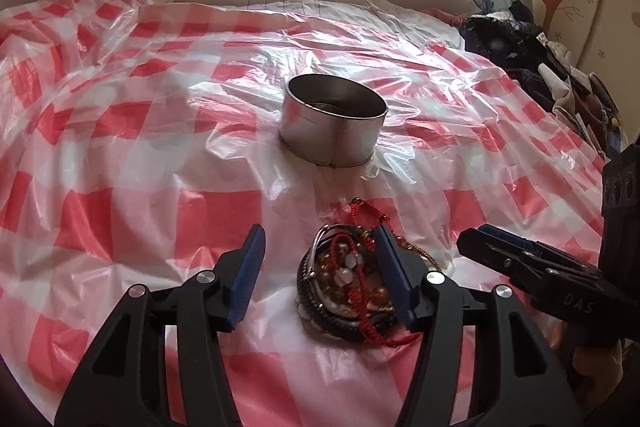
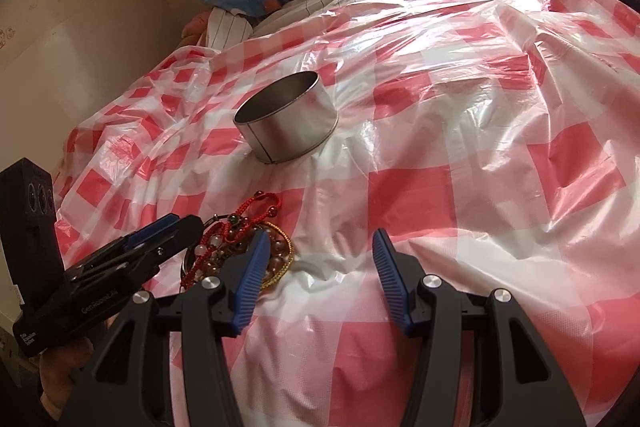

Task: Organize jewelry
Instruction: 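Grasp another red bead strand from the pile with the left tool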

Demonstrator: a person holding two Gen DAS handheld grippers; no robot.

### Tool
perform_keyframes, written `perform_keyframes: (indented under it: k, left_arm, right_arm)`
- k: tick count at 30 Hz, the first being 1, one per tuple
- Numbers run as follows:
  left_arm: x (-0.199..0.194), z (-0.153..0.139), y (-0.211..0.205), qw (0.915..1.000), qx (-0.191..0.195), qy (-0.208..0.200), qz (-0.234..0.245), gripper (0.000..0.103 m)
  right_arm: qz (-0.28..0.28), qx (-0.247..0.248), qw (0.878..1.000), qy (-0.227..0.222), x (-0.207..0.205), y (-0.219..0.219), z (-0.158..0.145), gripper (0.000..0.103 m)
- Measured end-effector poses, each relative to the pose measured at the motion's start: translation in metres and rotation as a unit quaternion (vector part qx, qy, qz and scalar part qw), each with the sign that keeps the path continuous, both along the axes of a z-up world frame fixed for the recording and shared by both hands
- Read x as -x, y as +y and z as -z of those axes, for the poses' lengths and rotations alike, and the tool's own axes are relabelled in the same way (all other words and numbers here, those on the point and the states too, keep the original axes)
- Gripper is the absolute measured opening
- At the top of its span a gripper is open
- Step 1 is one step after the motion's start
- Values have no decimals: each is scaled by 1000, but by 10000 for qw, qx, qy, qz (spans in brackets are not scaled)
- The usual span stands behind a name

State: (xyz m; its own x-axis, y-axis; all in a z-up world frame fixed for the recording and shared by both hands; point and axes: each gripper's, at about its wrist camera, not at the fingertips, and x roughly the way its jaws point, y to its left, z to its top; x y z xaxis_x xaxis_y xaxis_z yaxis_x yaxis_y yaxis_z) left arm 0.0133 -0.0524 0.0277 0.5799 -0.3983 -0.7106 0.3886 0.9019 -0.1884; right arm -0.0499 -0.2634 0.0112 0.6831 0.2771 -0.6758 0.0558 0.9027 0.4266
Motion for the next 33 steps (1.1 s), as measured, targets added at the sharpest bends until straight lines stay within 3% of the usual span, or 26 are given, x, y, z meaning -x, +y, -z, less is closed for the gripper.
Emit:
perform_keyframes:
  k: [5,10,12,13,14,19,23,27,33]
  left_arm:
    - [-28,6,-35,9985,-352,235,337,57]
    - [-48,24,-56,9943,-532,744,547,55]
    - [-49,26,-55,9945,-540,729,524,33]
    - [-50,25,-51,9951,-352,749,533,27]
    - [-50,23,-45,9958,-243,743,480,8]
    - [-39,13,-9,9975,523,467,117,7]
    - [-30,8,21,9942,998,354,-186,7]
    - [-29,10,40,9922,1122,370,-400,7]
    - [-32,16,54,9886,1333,434,-546,7]
  right_arm:
    - [148,-201,9997,30,-1,-9,2,54]
    - [131,-213,9997,48,-2,-8,3,54]
    - [137,-226,9996,59,-3,-9,3,54]
    - [145,-230,9996,63,-2,-9,3,54]
    - [144,-236,9996,66,-2,-9,3,54]
    - [-213,-196,9996,-65,-1,5,-1,54]
    - [-1042,-88,9933,-486,4,40,-14,54]
    - [-1621,215,9853,-486,2,77,-11,52]
    - [-1792,332,9827,-332,-17,97,-1,39]
